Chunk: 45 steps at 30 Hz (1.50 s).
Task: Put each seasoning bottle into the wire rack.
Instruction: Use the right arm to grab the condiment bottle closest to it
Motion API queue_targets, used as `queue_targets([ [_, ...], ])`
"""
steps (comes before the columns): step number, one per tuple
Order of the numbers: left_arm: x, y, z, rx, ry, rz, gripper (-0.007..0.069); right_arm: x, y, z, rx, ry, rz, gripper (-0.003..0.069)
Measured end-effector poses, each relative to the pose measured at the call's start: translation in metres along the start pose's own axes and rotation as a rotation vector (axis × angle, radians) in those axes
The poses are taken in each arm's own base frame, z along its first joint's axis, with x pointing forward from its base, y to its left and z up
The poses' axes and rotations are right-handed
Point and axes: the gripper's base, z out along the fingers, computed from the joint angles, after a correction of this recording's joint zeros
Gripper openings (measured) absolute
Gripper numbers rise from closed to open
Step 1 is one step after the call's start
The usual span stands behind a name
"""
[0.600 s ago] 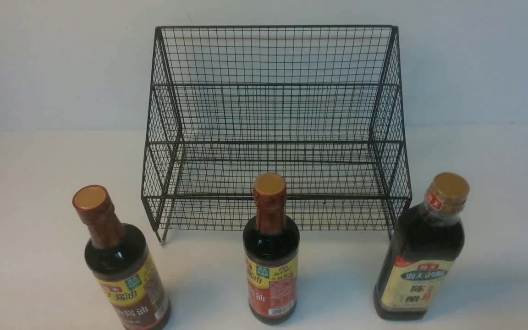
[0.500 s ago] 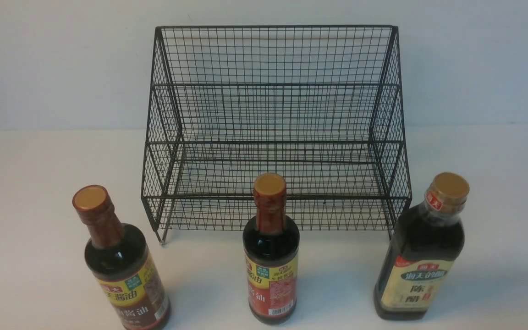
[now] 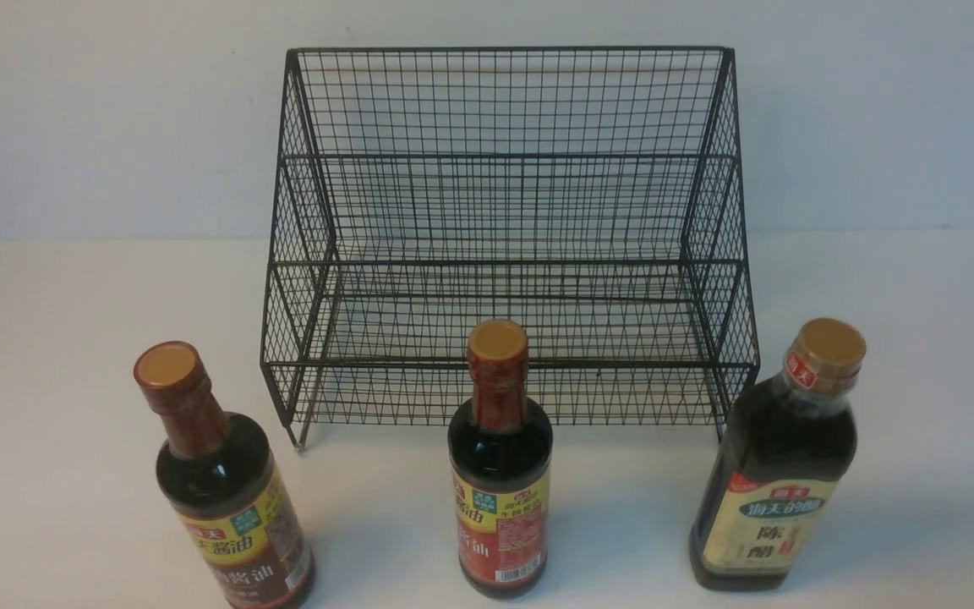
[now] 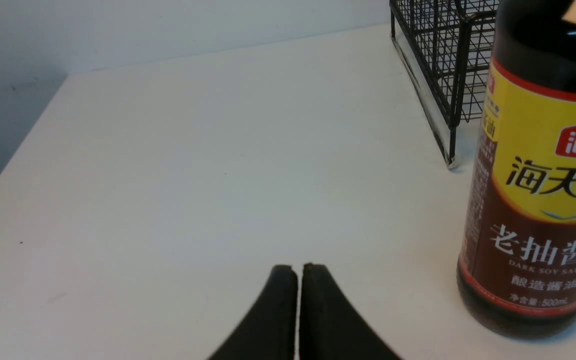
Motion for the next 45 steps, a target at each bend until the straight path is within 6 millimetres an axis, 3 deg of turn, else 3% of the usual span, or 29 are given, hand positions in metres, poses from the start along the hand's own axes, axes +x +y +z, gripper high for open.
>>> queue_targets([
  [17,0.0,0.0,0.0,-0.001,0.0,0.002,-0.0005,0.0,0.0,0.0,-0.005,-0.004,0.04,-0.0015],
  [20,0.0,0.0,0.0,-0.001,0.0,0.002,-0.0005,-0.001,0.003,0.0,-0.032,-0.016,0.181,-0.0015],
  [21,0.0,0.0,0.0,-0.001,0.0,0.002,-0.0005,-0.003,0.005,0.0,-0.064,-0.035,0.383,-0.0015],
  [23,0.0,0.0,0.0,-0.001,0.0,0.002,-0.0005,-0.004,0.006,0.0,-0.08,-0.043,0.469,-0.0015],
  [24,0.0,0.0,0.0,-0.001,0.0,0.002,-0.0005,-0.008,0.008,0.0,-0.109,-0.066,0.649,-0.0015],
  [27,0.0,0.0,0.0,-0.001,0.0,0.002,-0.0005,-0.013,0.008,-0.001,-0.152,-0.097,0.905,-0.0015],
  [31,0.0,0.0,0.0,-0.001,0.0,0.002,-0.0005,-0.015,0.008,-0.001,-0.176,-0.115,1.046,-0.0015],
  [36,0.0,0.0,0.0,-0.001,0.0,0.003,-0.0005,-0.018,0.008,-0.002,-0.181,-0.127,1.064,-0.0015],
  [38,0.0,0.0,0.0,-0.001,0.0,0.003,-0.0005,-0.03,0.007,-0.006,-0.191,-0.162,1.003,-0.0015],
  [39,0.0,0.0,0.0,-0.001,0.0,0.003,-0.0005,-0.045,0.005,-0.013,-0.2,-0.211,0.922,-0.0015],
  [41,0.0,0.0,0.0,-0.001,0.0,0.003,-0.0005,-0.058,0.004,-0.019,-0.204,-0.251,0.849,-0.0015],
  [42,0.0,0.0,0.0,-0.001,0.0,0.003,-0.0005,-0.079,0.002,-0.03,-0.209,-0.309,0.729,-0.0013],
  [45,0.0,0.0,0.0,-0.001,0.0,0.003,-0.0005,-0.114,0.001,-0.043,-0.202,-0.306,0.514,-0.0002],
])
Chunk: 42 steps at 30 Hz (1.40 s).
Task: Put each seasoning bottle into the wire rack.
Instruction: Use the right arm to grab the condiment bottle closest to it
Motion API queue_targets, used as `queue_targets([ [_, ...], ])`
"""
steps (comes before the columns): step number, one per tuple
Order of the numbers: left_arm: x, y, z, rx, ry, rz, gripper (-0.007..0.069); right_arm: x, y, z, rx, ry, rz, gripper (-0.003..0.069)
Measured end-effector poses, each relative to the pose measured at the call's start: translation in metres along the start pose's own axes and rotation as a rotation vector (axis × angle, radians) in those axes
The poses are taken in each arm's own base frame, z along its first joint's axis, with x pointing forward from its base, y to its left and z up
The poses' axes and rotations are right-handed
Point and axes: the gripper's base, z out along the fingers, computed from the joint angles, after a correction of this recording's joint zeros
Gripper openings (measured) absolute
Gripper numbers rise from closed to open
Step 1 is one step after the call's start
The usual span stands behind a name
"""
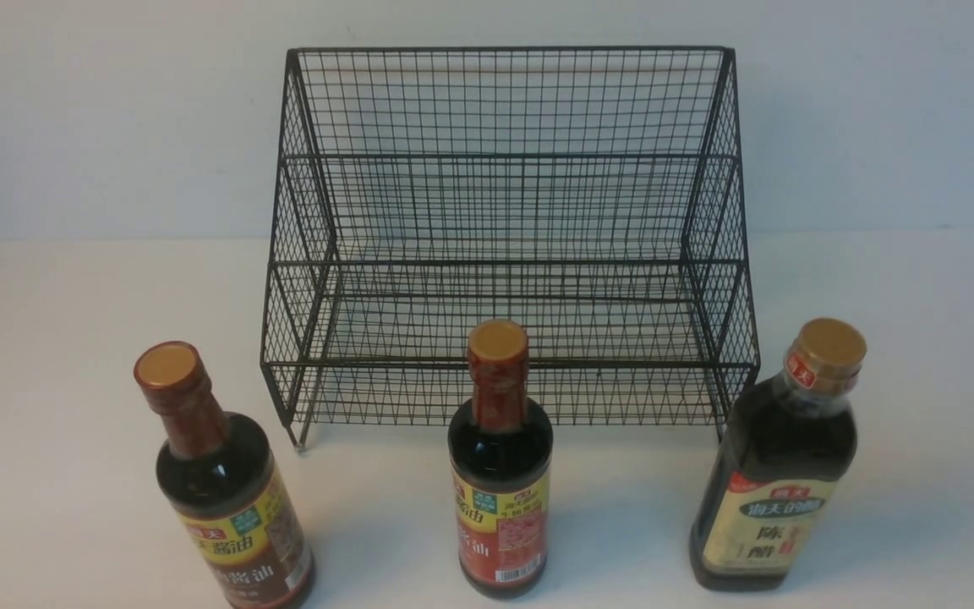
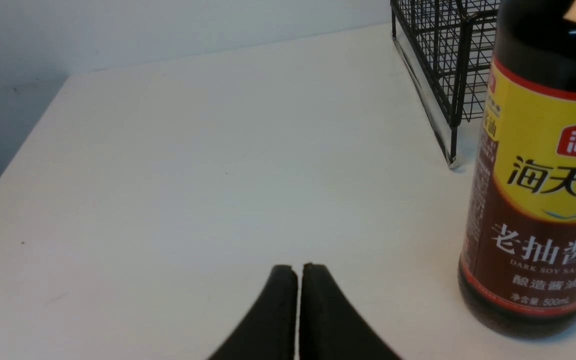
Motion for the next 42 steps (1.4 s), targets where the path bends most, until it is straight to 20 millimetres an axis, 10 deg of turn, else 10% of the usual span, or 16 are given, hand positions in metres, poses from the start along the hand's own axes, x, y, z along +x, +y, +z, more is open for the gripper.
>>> queue_targets([
  [9,0.0,0.0,0.0,0.0,0.0,0.001,-0.0005,-0.041,0.015,0.054,0.071,0.556,-0.244,0.0148],
  [18,0.0,0.0,0.0,0.0,0.0,0.001,-0.0005,-0.03,0.011,0.14,-0.051,0.91,-0.166,0.0478],
  [24,0.0,0.0,0.0,0.0,0.0,0.001,-0.0005,-0.01,0.004,0.178,-0.068,1.021,-0.15,0.0564],
  [34,0.0,0.0,0.0,0.0,0.0,0.001,-0.0005,0.018,0.011,0.202,-0.14,1.053,-0.243,0.0537],
  [42,0.0,0.0,0.0,-0.001,0.0,0.002,-0.0005,0.008,0.009,0.203,-0.137,1.058,-0.37,0.033],
])
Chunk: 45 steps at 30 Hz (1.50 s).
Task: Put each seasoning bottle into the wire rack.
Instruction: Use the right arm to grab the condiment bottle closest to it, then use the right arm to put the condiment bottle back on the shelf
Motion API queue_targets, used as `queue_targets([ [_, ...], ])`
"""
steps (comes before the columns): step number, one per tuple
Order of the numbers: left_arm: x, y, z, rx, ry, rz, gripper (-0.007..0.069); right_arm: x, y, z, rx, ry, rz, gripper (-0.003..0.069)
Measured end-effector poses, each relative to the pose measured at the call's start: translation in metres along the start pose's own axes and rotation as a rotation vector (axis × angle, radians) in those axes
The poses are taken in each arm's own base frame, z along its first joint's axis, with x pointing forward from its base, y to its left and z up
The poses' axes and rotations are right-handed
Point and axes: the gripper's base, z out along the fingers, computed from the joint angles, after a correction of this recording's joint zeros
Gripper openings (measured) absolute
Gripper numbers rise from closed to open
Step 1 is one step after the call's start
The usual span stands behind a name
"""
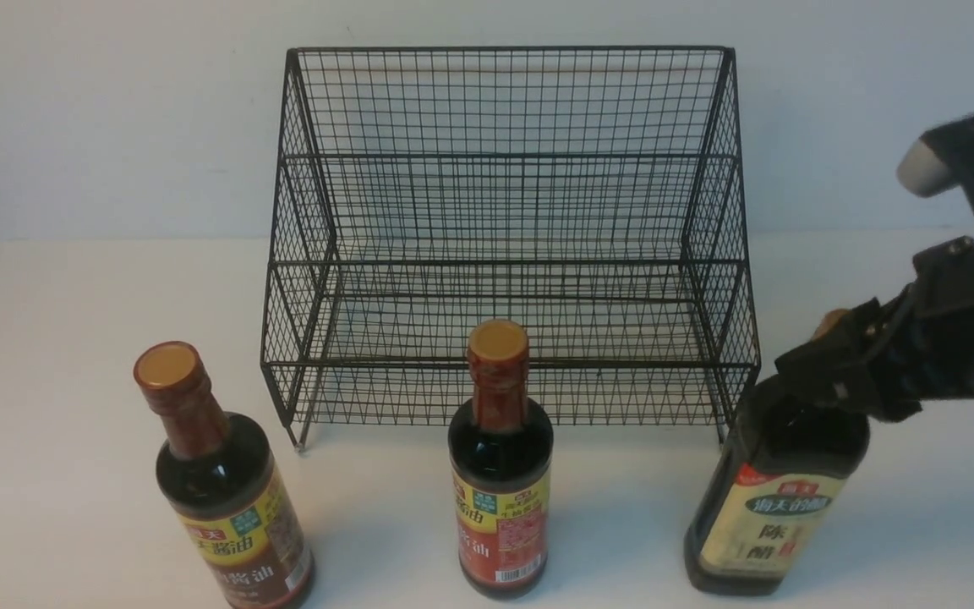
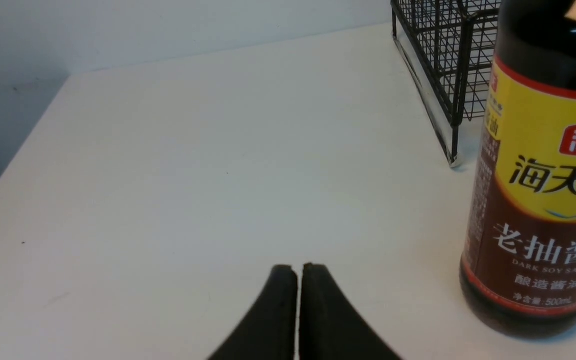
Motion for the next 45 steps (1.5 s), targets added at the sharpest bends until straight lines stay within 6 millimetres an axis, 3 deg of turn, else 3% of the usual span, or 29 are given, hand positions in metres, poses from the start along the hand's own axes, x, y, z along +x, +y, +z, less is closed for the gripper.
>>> queue_targets([
  [5,0.0,0.0,0.0,0.0,0.0,0.0,-0.0005,-0.015,0.007,-0.028,-0.018,0.027,-0.023,0.033],
  [8,0.0,0.0,0.0,0.0,0.0,0.0,-0.0005,-0.042,0.014,-0.06,-0.01,-0.082,-0.041,0.033],
  [9,0.0,0.0,0.0,0.0,0.0,0.0,-0.0005,-0.042,0.014,-0.06,-0.011,-0.082,-0.041,0.033],
  [11,0.0,0.0,0.0,0.0,0.0,0.0,-0.0005,-0.061,0.017,-0.08,0.004,-0.168,-0.062,0.033],
  [15,0.0,0.0,0.0,0.0,0.0,0.001,-0.0005,-0.085,0.015,-0.087,0.011,-0.227,-0.074,0.033],
  [20,0.0,0.0,0.0,0.0,0.0,0.001,-0.0005,-0.113,0.008,-0.077,0.003,-0.247,-0.071,0.0329],
  [23,0.0,0.0,0.0,0.0,0.0,0.001,-0.0005,-0.133,-0.001,-0.059,0.002,-0.251,-0.063,0.0329],
  [27,0.0,0.0,0.0,0.0,0.0,0.001,-0.0005,-0.145,-0.012,-0.034,0.006,-0.234,-0.052,0.0329],
  [33,0.0,0.0,0.0,0.0,0.0,0.001,-0.0005,-0.146,-0.024,-0.002,0.012,-0.159,-0.041,0.0328],
  [45,0.0,0.0,0.0,0.0,0.0,0.001,-0.0005,-0.123,-0.032,0.028,0.015,-0.001,-0.033,0.0328],
])
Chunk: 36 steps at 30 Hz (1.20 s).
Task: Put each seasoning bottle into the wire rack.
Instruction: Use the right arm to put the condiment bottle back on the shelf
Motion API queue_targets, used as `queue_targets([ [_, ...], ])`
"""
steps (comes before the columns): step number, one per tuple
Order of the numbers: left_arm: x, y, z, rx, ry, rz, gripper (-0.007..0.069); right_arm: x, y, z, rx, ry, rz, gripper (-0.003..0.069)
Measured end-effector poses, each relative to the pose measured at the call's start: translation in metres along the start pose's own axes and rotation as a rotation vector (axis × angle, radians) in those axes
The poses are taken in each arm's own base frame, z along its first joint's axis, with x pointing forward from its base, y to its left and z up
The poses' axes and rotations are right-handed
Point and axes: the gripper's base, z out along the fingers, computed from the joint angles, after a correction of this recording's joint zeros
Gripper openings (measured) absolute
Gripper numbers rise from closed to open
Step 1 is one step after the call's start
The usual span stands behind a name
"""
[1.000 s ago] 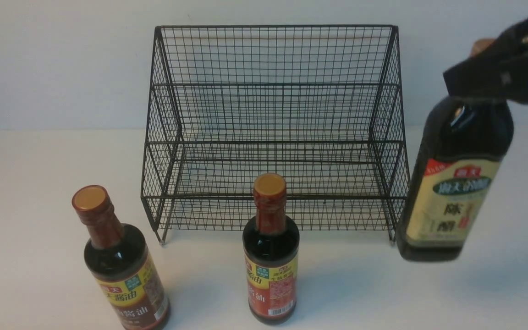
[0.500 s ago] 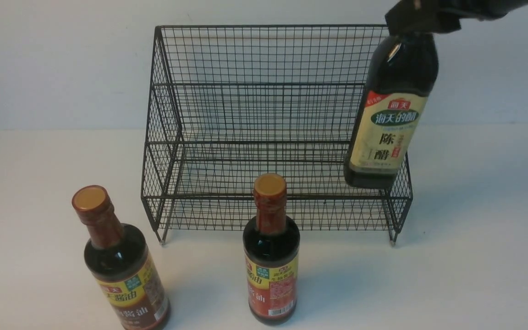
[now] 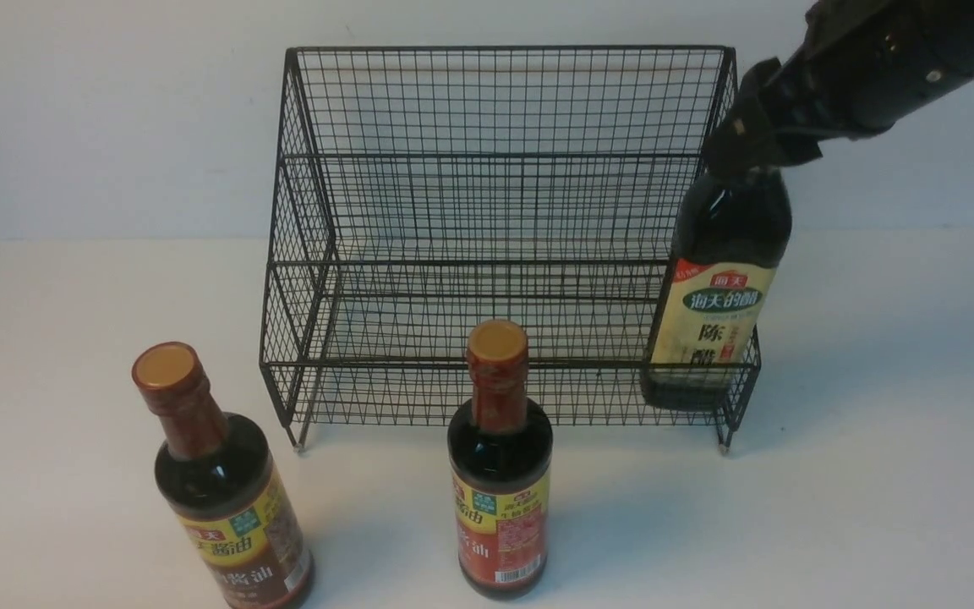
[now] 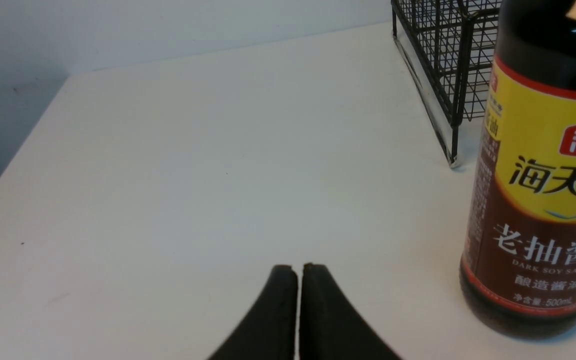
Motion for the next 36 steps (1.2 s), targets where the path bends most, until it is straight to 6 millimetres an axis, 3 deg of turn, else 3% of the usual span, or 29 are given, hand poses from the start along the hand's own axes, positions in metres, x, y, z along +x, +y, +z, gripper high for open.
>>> queue_targets([
  [20,0.0,0.0,0.0,0.0,0.0,0.0,-0.0005,0.0054,-0.0011,0.0071,0.0,0.006,0.012,0.0334],
  [31,0.0,0.0,0.0,0.0,0.0,0.0,-0.0005,0.0064,0.0001,0.0074,-0.013,0.015,0.022,0.0538],
  [36,0.0,0.0,0.0,0.0,0.0,0.0,-0.0005,0.0012,0.0022,-0.0014,-0.021,0.018,0.012,0.0587],
])
